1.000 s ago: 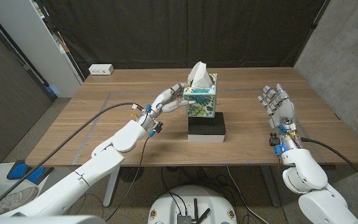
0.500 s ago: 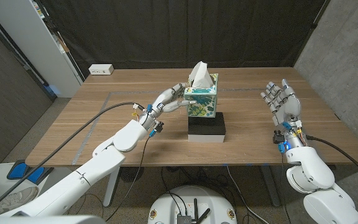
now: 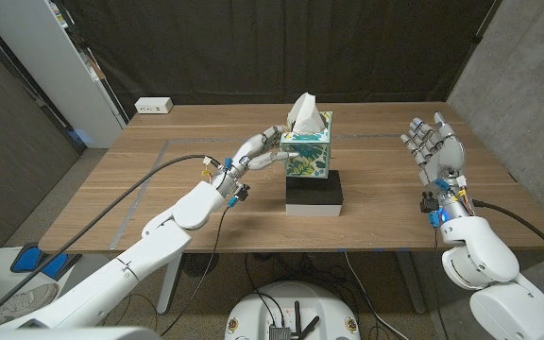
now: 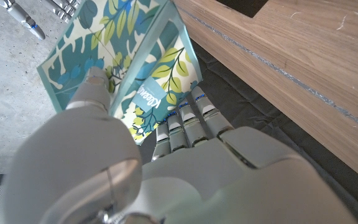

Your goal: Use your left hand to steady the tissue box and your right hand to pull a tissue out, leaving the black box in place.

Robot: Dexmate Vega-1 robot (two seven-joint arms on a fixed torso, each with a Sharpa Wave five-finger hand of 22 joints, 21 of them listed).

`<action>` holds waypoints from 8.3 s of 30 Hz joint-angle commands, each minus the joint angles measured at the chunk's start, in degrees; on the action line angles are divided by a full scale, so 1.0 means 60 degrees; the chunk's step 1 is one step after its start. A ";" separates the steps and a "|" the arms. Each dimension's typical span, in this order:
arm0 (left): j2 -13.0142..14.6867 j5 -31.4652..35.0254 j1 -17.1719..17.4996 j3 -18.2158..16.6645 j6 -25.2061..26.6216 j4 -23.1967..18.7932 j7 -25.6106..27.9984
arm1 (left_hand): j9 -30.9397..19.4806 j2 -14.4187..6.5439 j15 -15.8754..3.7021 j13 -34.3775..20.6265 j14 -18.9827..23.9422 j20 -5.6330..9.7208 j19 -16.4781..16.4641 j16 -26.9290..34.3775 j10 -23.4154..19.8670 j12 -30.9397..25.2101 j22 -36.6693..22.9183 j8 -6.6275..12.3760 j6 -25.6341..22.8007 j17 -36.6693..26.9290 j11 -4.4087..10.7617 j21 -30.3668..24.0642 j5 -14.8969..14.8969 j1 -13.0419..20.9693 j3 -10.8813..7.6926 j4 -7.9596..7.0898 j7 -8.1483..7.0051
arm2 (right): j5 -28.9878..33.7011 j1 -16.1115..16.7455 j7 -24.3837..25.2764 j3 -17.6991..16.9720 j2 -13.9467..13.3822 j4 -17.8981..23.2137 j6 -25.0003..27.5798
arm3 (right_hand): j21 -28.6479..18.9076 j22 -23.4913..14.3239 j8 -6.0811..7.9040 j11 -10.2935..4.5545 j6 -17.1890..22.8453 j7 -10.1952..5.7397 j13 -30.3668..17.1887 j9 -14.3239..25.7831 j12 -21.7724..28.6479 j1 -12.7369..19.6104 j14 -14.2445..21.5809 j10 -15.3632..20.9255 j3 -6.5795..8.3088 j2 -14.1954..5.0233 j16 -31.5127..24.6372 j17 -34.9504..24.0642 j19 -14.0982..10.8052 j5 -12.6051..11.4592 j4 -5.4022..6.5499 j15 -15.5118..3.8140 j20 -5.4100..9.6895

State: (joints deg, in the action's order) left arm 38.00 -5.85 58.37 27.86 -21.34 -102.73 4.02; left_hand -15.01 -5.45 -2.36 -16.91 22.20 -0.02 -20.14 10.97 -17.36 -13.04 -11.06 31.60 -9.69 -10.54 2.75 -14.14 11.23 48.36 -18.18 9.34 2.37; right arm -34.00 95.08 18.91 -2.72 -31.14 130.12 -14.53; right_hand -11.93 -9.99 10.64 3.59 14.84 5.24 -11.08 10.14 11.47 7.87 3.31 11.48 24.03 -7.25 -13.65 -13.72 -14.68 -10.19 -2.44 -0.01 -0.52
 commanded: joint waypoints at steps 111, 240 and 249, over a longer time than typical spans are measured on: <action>-0.0303 -0.0129 -0.0590 0.0310 -0.0124 0.0561 -0.0328 | -0.0025 -0.0056 -0.0425 -0.0115 -0.0058 0.0050 0.0044 0.0020 0.0024 0.0069 -0.0031 0.0149 0.0078 -0.0027 -0.0037 0.0063 0.0034 -0.0260 -0.0326 -0.0007 -0.0006 | 1.2415 0.0147 0.2075 0.0679 0.0296 0.2324 0.4709 | -0.0121 -0.0031 0.0054 -0.0573 0.0027 -0.0403 0.0027 0.0025 0.0000 0.1690 0.0203 0.0164 0.1440 -0.0359 0.0082 0.0293 -0.0431 -0.0325 -0.0823 -0.0479 -0.0057; -0.0417 -0.0196 -0.0421 0.0325 -0.1052 0.0960 -0.0609 | 0.0030 0.0031 -0.0386 -0.0189 -0.0240 0.0062 0.0136 -0.0006 0.0146 0.0112 -0.0034 0.0202 0.0203 -0.0015 -0.0031 0.0096 0.0017 -0.0550 -0.0575 0.0015 0.0003 | 1.3503 -0.2032 -0.0317 0.3178 -0.0963 0.2895 0.5126 | -0.0034 -0.0094 0.0290 -0.0613 0.1048 -0.0545 -0.0040 0.0136 -0.0028 0.1594 0.0342 0.0099 0.0835 0.0105 0.0000 0.0116 -0.0412 -0.0412 -0.1100 -0.0282 -0.0685; -0.0469 -0.0265 -0.0526 0.0315 -0.1129 0.1146 -0.0652 | 0.0034 0.0030 -0.0387 -0.0194 -0.0233 0.0061 0.0138 0.0002 0.0150 0.0111 -0.0034 0.0211 0.0196 -0.0015 -0.0081 0.0096 0.0015 -0.0577 -0.0591 0.0011 -0.0006 | 1.3419 -0.2670 -0.0671 0.3552 -0.0958 0.2692 0.5267 | -0.0037 -0.0095 0.0379 -0.0721 0.1350 -0.0641 -0.0042 0.0160 -0.0034 0.1599 0.0274 0.0055 0.0778 0.0133 0.0031 0.0118 -0.0424 -0.0371 -0.1095 -0.0337 -0.0675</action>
State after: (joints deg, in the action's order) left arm 35.57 -7.00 55.85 29.84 -27.56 -97.07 0.35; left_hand -14.56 -4.92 -2.56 -17.96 20.96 0.59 -19.52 10.98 -16.33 -12.54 -11.04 32.66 -8.36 -10.52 2.34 -13.75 11.03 45.42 -21.30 9.48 2.67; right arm 47.33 83.20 17.29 16.23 -36.77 147.58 16.53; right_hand -12.41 -10.26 12.53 -0.24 22.20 1.56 -11.06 10.81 11.26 17.44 5.20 11.75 29.00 -7.16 -13.73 -12.92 -17.23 -12.37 -9.02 -1.78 -4.71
